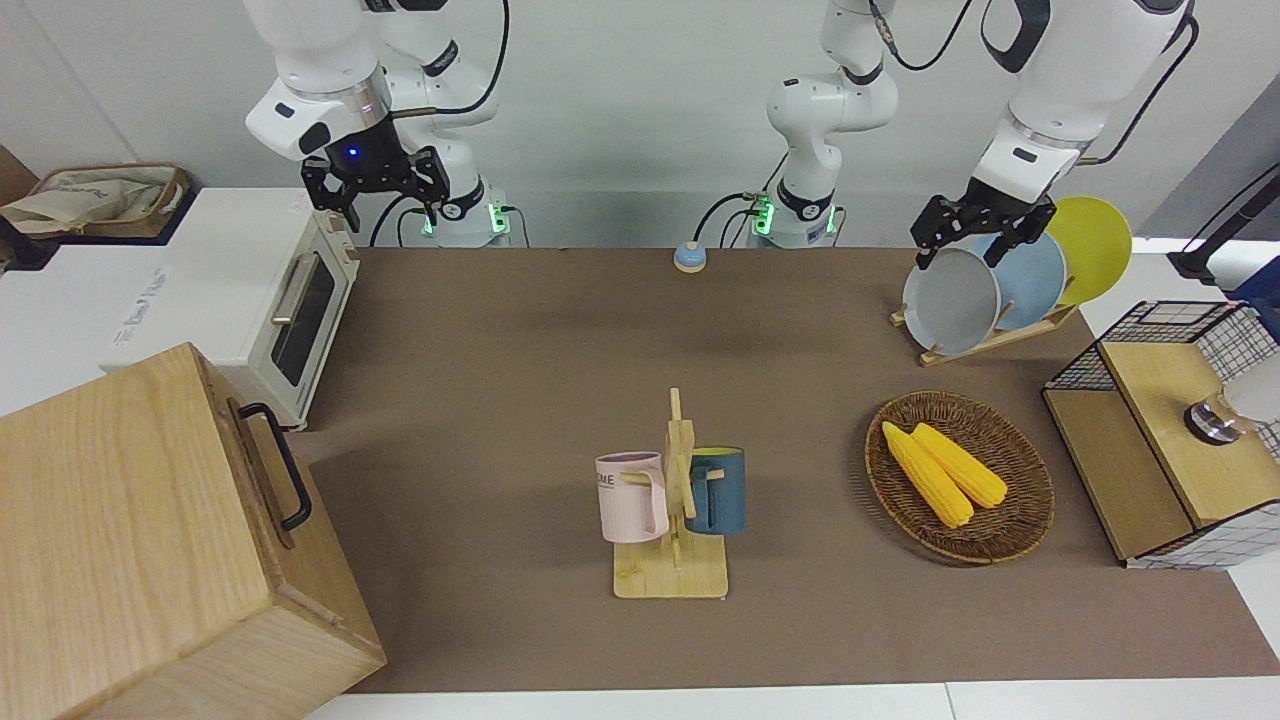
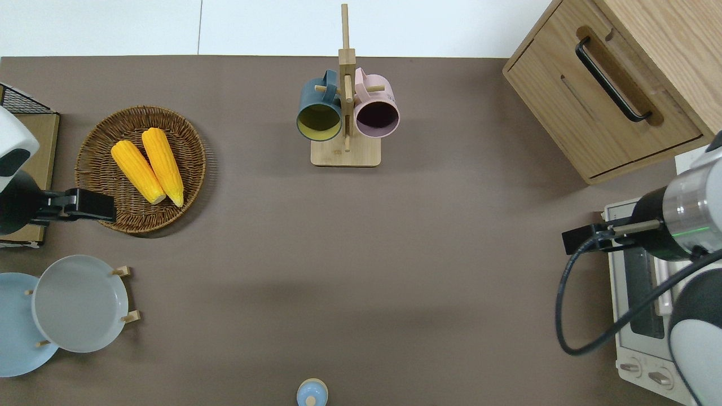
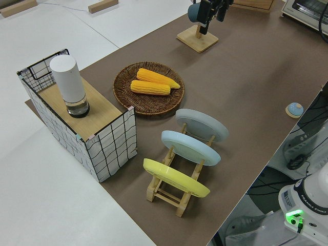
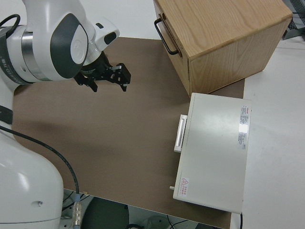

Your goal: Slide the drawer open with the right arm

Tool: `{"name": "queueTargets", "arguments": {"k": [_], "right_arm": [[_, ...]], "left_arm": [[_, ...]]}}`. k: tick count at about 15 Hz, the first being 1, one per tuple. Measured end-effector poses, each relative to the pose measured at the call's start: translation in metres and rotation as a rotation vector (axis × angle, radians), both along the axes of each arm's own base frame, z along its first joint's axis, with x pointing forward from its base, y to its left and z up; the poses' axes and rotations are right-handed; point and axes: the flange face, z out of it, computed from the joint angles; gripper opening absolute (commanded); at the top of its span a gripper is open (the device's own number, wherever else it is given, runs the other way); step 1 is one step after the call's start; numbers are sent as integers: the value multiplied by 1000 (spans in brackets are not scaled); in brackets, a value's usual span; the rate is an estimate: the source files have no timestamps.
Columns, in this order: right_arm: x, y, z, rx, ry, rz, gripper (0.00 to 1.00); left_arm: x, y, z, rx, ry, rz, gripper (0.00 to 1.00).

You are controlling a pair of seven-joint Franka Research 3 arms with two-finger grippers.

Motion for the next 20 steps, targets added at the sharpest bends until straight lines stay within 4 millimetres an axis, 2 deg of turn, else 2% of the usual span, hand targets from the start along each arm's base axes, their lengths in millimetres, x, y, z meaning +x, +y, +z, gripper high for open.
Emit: {"name": "queueTargets", "arguments": {"k": [4,10,11,13,15,17,20], "right_arm": [[-5,27,3,-104,-34,-52,987],[-8,47,8,-278,-81,59,990],[-10,54,9,-326,-95,89,990],[-16,79,9,-406,-117,151,990],[-20,95,6,-455,-121,188,990],[-18,98,1,-518,-125,197,990],[-9,114,-21,-651,-133,211,990]], "left_arm": [[0,0,0,0,0,0,998],[0,0,0,0,0,0,995],[0,0,0,0,0,0,998],[0,0,0,0,0,0,998],[0,0,0,0,0,0,998],[0,0,0,0,0,0,998],[0,0,0,0,0,0,998]]}}
